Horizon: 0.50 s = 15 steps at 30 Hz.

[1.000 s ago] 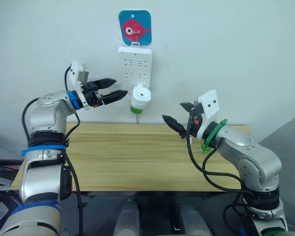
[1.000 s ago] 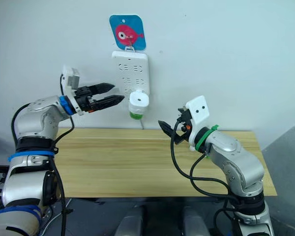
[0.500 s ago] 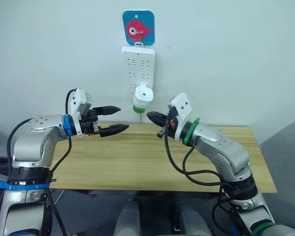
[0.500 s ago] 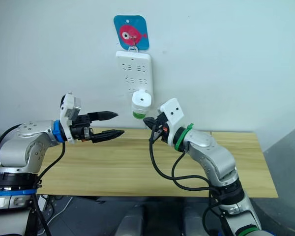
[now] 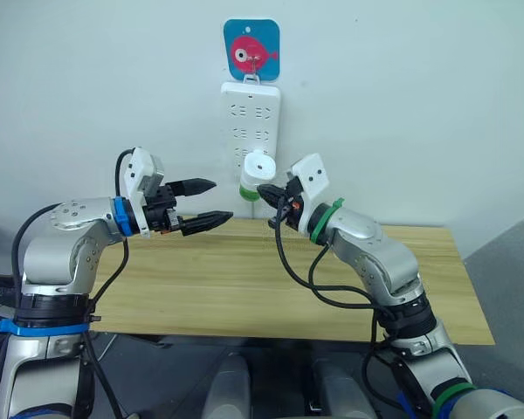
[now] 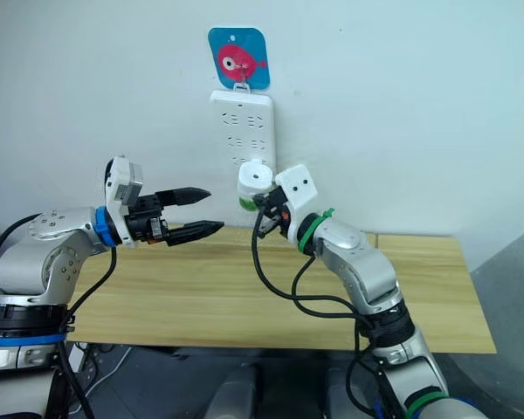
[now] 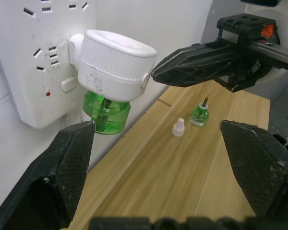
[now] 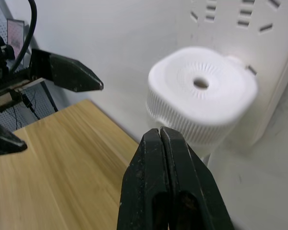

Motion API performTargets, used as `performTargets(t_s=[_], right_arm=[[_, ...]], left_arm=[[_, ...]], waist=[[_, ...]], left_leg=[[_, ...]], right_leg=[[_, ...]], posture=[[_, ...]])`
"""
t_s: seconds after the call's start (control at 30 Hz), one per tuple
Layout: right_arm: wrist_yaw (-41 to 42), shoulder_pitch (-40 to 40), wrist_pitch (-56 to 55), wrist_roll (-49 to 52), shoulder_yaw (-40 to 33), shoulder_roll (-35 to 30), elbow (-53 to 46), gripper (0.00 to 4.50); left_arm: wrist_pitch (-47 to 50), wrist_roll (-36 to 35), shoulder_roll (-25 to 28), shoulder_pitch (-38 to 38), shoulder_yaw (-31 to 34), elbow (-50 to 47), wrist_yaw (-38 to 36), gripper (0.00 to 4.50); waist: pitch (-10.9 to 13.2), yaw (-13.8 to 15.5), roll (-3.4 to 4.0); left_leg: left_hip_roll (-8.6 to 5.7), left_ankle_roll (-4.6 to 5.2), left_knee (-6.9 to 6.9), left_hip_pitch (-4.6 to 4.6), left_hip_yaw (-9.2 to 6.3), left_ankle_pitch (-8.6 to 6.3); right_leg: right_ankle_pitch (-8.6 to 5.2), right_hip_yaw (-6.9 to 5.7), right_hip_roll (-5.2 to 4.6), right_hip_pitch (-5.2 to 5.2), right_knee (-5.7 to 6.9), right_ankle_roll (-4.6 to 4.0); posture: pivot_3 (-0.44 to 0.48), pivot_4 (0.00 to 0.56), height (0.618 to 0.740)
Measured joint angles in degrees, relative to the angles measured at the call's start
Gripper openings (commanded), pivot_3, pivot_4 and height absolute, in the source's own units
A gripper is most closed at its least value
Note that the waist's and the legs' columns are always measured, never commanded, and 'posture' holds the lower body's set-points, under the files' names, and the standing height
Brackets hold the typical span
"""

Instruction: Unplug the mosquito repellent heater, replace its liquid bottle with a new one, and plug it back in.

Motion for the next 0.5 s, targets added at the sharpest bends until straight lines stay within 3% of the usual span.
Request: performTargets(t_s=[0.5], right_arm=[[0.96, -0.08, -0.32, -1.81, 1.10, 0.77, 1.09, 0.02]], left_arm=[[-0.89, 0.05, -0.01, -0.86, -0.79, 1.72, -0.02, 4.50]], waist=[[0.01, -0.02, 0.01]], left_leg=[[0.00, 0.00, -0.01, 0.08, 0.03, 0.00]], right_leg=[[-0.09, 0.03, 0.00, -0.02, 0.20, -0.13]], posture=[[0.256, 0.189, 0.740]])
